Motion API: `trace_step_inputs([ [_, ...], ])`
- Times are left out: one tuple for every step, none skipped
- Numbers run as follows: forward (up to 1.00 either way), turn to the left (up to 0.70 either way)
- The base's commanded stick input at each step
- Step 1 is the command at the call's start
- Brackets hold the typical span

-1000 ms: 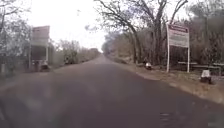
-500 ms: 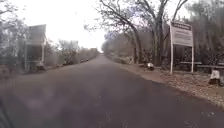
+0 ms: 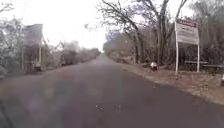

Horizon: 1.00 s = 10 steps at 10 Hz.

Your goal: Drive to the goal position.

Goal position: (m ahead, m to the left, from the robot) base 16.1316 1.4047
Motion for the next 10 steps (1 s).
trace_step_inputs([
  [0.7,0.0],
  [0.7,0.0],
  [0.7,0.0],
  [0.7,0.0],
  [0.7,0.0],
  [0.7,0.0],
  [0.7,0.0],
  [0.7,0.0],
  [0.7,0.0],
  [0.7,0.02],
])
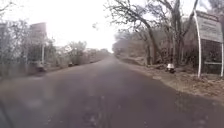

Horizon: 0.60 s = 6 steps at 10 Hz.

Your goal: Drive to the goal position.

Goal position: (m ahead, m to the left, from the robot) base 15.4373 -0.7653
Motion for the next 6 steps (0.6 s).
trace_step_inputs([
  [0.7,0.02],
  [0.7,0.0],
  [0.7,0.0],
  [0.7,0.0],
  [0.7,0.0],
  [0.7,0.0],
])
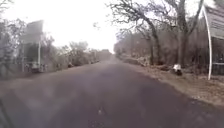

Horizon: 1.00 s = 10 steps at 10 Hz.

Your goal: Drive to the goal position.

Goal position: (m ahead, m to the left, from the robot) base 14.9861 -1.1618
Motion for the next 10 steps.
trace_step_inputs([
  [0.7,0.0],
  [0.7,0.0],
  [0.7,0.0],
  [0.7,0.0],
  [0.7,0.0],
  [0.7,0.0],
  [0.7,0.0],
  [0.7,0.0],
  [0.7,0.0],
  [0.7,0.0],
])
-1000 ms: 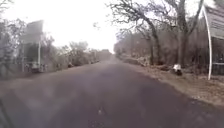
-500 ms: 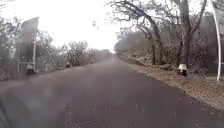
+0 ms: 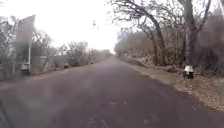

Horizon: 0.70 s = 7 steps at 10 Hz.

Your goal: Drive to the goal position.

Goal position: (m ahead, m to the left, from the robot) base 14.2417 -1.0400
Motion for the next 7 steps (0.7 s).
trace_step_inputs([
  [0.7,0.0],
  [0.7,0.0],
  [0.7,0.0],
  [0.7,0.0],
  [0.7,0.0],
  [0.7,0.0],
  [0.7,0.0],
])
